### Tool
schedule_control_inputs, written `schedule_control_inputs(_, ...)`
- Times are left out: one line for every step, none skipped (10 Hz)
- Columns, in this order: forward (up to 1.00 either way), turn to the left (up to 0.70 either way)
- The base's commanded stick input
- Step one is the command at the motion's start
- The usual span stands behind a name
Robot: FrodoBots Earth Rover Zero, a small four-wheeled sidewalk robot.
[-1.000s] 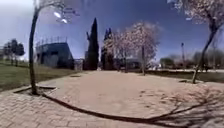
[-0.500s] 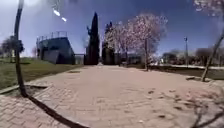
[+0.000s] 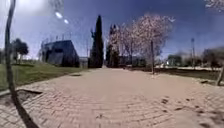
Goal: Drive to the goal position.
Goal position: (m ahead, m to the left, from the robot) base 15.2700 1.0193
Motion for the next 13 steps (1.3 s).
schedule_control_inputs(0.96, 0.00)
schedule_control_inputs(0.96, 0.00)
schedule_control_inputs(0.96, 0.00)
schedule_control_inputs(0.96, 0.00)
schedule_control_inputs(0.96, 0.00)
schedule_control_inputs(0.96, 0.00)
schedule_control_inputs(0.96, 0.00)
schedule_control_inputs(0.96, 0.00)
schedule_control_inputs(0.96, 0.00)
schedule_control_inputs(0.96, 0.00)
schedule_control_inputs(0.96, 0.00)
schedule_control_inputs(0.96, 0.00)
schedule_control_inputs(0.96, 0.00)
